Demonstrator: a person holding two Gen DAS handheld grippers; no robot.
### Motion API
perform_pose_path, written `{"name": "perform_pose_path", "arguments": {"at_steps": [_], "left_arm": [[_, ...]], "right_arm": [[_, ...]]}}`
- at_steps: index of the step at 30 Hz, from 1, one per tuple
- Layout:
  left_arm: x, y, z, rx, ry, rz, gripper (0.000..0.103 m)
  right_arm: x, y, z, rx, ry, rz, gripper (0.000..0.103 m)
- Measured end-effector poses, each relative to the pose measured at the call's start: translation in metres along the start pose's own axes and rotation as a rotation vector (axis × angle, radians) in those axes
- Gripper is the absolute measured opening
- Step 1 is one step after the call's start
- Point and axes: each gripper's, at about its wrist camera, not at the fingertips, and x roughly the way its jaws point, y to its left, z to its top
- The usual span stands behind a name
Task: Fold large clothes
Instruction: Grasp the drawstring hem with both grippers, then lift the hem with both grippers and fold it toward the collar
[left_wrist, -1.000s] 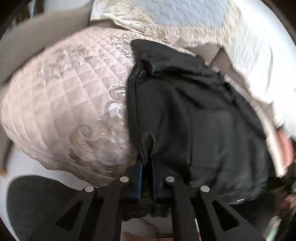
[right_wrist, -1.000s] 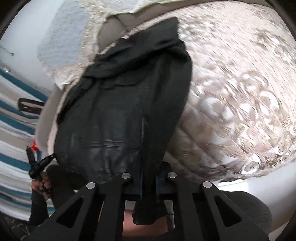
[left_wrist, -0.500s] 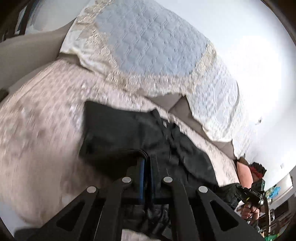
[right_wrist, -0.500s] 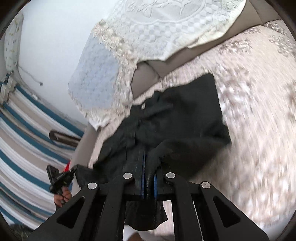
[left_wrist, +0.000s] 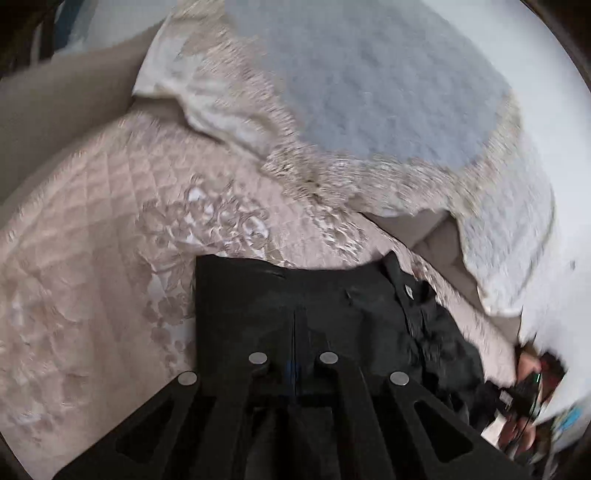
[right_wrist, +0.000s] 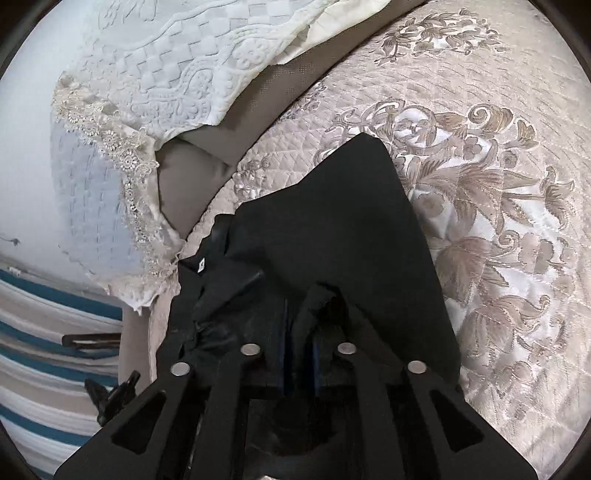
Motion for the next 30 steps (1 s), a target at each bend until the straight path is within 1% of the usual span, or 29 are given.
{"name": "perform_pose_path", "arguments": {"at_steps": [1, 2, 3, 4, 5, 6, 7, 9, 10, 12, 15, 17, 20, 23, 26, 28, 30], "left_arm": [[-0.011, -0.004, -0.006, 0.042, 0.002, -0.011, 0.015], [-0.02, -0.007, -0.01, 0.081, 0.006, -0.015, 0.039], [-0.029, -0.009, -0.017, 0.125, 0.005, 0.001, 0.062], [-0.035, -0.009, -0.017, 0.156, -0.001, 0.022, 0.066], [-0.043, -0.009, -0.025, 0.198, -0.007, 0.046, 0.067], [-0.046, -0.009, -0.03, 0.237, 0.005, 0.064, 0.067], [-0.046, -0.009, -0.032, 0.264, 0.018, 0.082, 0.067], [-0.045, -0.006, -0.044, 0.32, 0.056, 0.125, 0.067], [-0.042, -0.005, -0.049, 0.345, 0.074, 0.138, 0.067], [-0.035, -0.005, -0.058, 0.4, 0.107, 0.163, 0.067], [-0.016, -0.018, -0.07, 0.534, 0.172, 0.185, 0.067], [-0.001, -0.03, -0.074, 0.618, 0.193, 0.189, 0.067], [0.019, -0.047, -0.07, 0.7, 0.196, 0.18, 0.067], [0.034, -0.059, -0.064, 0.741, 0.2, 0.142, 0.067], [0.046, -0.066, -0.061, 0.799, 0.206, 0.143, 0.067], [0.05, -0.069, -0.061, 0.818, 0.207, 0.139, 0.067], [0.052, -0.07, -0.058, 0.816, 0.211, 0.125, 0.067]], "right_arm": [[-0.005, -0.001, -0.002, -0.008, -0.013, 0.01, 0.025], [-0.009, -0.001, -0.003, -0.021, -0.031, 0.016, 0.032], [-0.015, -0.001, -0.006, -0.033, -0.042, 0.016, 0.038], [-0.024, -0.001, -0.009, -0.052, -0.058, 0.016, 0.042], [-0.03, 0.0, -0.013, -0.07, -0.072, 0.019, 0.049], [-0.039, 0.003, -0.017, -0.103, -0.097, 0.021, 0.055], [-0.045, 0.007, -0.019, -0.133, -0.117, 0.01, 0.057], [-0.061, 0.015, -0.028, -0.233, -0.15, -0.031, 0.057], [-0.065, 0.018, -0.032, -0.282, -0.148, -0.047, 0.057], [-0.065, 0.024, -0.037, -0.352, -0.132, -0.081, 0.057], [-0.06, 0.032, -0.043, -0.464, -0.088, -0.154, 0.058], [-0.047, 0.038, -0.041, -0.513, -0.054, -0.184, 0.058], [-0.029, 0.041, -0.036, -0.557, -0.014, -0.198, 0.058], [-0.007, 0.05, -0.031, -0.606, 0.024, -0.229, 0.058], [0.015, 0.059, -0.027, -0.675, 0.063, -0.265, 0.058], [0.029, 0.06, -0.024, -0.705, 0.095, -0.296, 0.058], [0.036, 0.059, -0.02, -0.713, 0.111, -0.308, 0.058]]}}
